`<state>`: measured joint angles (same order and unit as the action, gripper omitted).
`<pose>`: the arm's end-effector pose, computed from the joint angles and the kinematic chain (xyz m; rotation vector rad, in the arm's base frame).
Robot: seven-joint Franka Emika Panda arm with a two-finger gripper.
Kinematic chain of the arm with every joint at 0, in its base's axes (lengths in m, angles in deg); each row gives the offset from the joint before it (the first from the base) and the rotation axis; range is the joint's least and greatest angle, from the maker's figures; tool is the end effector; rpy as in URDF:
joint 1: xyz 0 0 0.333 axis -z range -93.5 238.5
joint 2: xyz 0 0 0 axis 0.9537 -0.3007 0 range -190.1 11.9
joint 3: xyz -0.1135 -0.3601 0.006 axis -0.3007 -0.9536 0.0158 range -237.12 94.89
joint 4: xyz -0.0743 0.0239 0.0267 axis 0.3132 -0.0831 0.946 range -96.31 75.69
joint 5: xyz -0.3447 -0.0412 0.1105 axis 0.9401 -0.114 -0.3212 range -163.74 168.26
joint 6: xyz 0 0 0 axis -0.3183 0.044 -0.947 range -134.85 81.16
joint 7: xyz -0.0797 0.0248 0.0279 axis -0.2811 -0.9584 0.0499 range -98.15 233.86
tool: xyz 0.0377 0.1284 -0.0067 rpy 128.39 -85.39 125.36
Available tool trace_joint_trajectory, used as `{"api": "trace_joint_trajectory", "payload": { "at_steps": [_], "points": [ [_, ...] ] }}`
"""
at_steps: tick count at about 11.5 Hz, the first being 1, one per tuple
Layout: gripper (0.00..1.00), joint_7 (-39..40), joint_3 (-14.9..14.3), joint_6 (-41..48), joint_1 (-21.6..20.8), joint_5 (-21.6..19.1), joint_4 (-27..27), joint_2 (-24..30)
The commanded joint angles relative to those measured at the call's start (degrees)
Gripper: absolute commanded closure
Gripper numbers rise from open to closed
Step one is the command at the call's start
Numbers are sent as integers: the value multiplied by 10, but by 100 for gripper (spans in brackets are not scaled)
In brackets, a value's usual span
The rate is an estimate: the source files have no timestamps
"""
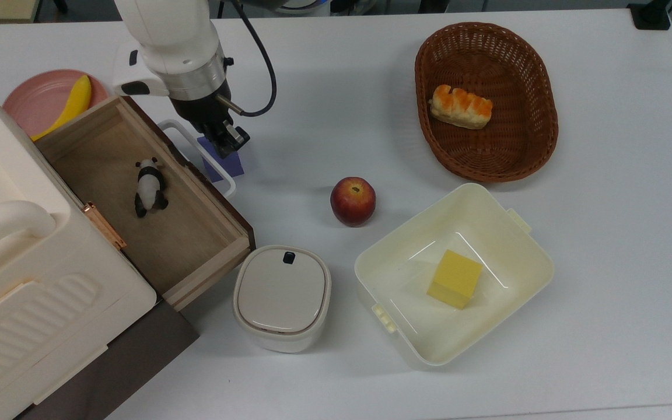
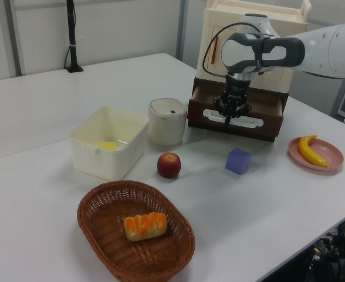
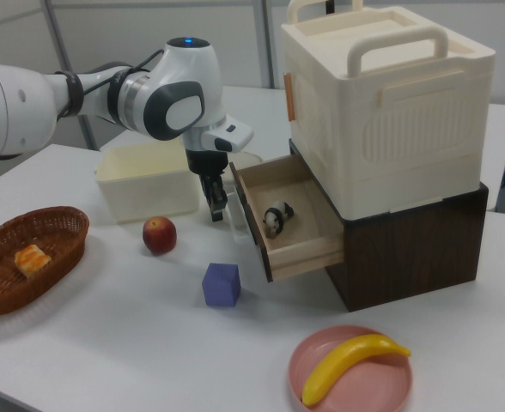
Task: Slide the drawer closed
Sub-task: 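Lower the gripper in front of the open drawer's front panel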
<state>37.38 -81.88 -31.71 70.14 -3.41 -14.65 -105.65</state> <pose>0.6335 -0.0710 0.4923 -2.9076 1.0716 -0.0228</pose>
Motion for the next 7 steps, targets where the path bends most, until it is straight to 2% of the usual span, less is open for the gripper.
{"api": "trace_joint_trajectory", "payload": {
  "at_steps": [1,7],
  "points": [
    [100,-20,-10,-30,-7,1,-3,-5],
    [100,-6,-10,-62,27,8,7,-20]
  ]
}}
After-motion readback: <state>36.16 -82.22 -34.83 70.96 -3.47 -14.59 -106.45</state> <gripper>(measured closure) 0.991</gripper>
